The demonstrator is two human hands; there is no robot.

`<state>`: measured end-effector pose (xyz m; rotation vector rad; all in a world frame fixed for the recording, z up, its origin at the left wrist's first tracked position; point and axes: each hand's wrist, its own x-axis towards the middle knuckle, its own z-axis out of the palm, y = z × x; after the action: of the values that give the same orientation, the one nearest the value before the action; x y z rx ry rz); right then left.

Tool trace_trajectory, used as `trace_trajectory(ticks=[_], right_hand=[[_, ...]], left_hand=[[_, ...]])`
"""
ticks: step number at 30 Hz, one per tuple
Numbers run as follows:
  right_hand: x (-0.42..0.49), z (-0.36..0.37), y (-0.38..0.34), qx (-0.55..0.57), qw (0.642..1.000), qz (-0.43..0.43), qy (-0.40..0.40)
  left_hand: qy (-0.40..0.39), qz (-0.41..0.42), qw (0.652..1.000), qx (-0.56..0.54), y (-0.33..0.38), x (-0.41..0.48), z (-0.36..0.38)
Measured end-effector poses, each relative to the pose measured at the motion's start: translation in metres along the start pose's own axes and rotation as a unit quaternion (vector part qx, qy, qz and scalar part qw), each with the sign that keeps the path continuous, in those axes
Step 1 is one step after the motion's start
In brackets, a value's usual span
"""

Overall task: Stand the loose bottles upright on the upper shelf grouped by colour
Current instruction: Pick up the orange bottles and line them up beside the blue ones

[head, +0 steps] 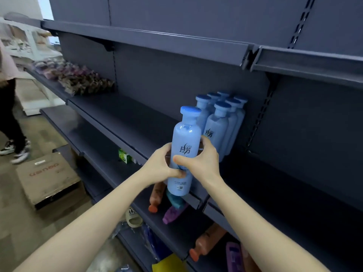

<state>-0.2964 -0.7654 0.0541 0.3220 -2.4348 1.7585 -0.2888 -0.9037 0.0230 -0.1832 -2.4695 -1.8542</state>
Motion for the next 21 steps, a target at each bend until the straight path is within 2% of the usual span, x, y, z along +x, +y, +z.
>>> trace_trajectory(ticks=[16, 21], right_hand=[[0.045, 0.009, 0.030, -0.048, 0.999, -0.002, -0.002], [0.050, 0.025, 0.038, -0.060, 0.997, 0.009, 0.045]], left_hand=[[-0.004, 0.052, 0.999, -0.009, -0.022, 0.071, -0.010], [-0.026, 0.077, 0.997, -0.007, -0.033, 0.090, -0.020]])
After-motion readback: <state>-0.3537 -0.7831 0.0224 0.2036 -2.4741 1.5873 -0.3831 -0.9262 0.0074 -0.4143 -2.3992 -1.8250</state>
